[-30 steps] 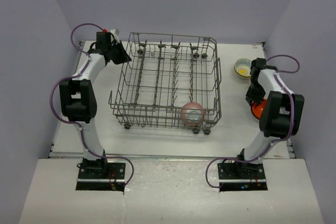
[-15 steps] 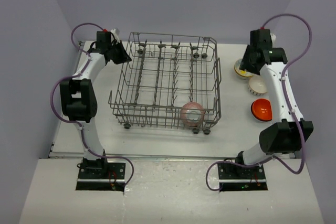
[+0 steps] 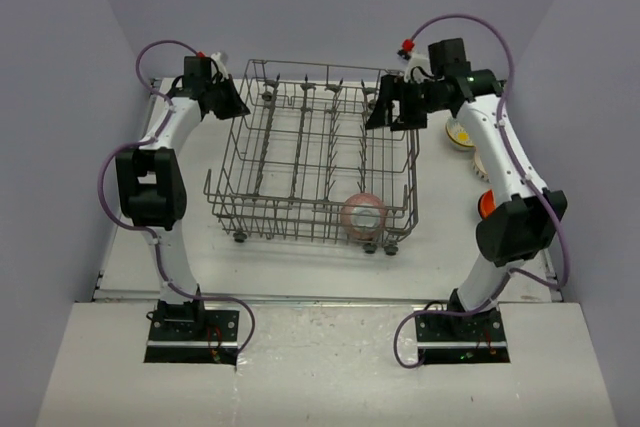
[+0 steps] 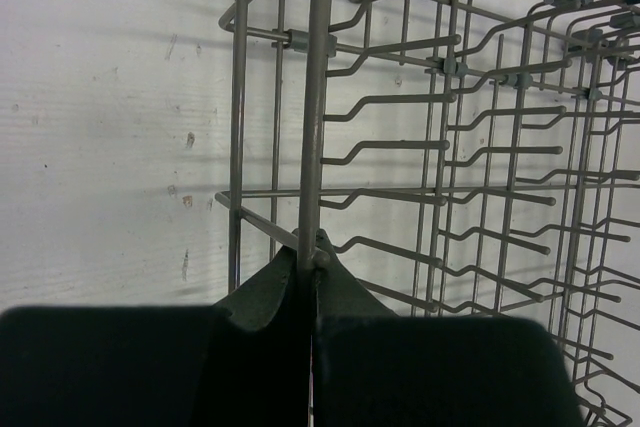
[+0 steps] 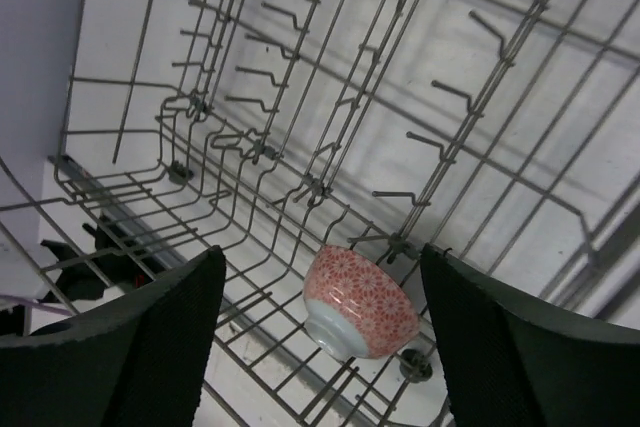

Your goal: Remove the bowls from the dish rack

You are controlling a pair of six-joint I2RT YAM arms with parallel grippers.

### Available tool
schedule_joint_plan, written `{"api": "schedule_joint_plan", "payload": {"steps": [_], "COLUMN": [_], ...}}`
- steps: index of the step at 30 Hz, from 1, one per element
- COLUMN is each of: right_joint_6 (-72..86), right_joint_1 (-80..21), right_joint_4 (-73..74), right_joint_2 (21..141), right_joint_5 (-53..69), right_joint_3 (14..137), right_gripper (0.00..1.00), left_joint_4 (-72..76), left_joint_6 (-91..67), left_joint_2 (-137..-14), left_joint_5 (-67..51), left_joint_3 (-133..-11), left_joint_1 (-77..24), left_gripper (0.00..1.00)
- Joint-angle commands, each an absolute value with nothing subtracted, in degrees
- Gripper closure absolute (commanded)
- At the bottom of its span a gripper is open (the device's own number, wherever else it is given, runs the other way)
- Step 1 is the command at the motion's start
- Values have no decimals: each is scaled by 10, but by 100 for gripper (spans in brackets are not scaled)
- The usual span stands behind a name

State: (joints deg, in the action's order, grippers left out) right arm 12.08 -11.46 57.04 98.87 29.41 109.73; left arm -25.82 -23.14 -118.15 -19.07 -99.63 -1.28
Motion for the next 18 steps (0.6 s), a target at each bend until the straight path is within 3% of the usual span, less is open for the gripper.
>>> {"api": "schedule_joint_plan", "payload": {"steps": [1, 18], "right_joint_6": [84, 37], "right_joint_1": [-144, -222], "right_joint_4": [601, 586], "right_joint_2": [1010, 1046], "right_joint_5": [367, 276], "right_joint_3": [1057, 904], "right_gripper": [18, 5], "left_joint_4": [-333, -322], "left_joint_6": [-238, -243], "left_joint_2": [-1205, -1201], "left_joint_5": [-94, -111], "left_joint_3": [-955, -940], "left_joint_1": [13, 12], "left_gripper": [100, 100]}}
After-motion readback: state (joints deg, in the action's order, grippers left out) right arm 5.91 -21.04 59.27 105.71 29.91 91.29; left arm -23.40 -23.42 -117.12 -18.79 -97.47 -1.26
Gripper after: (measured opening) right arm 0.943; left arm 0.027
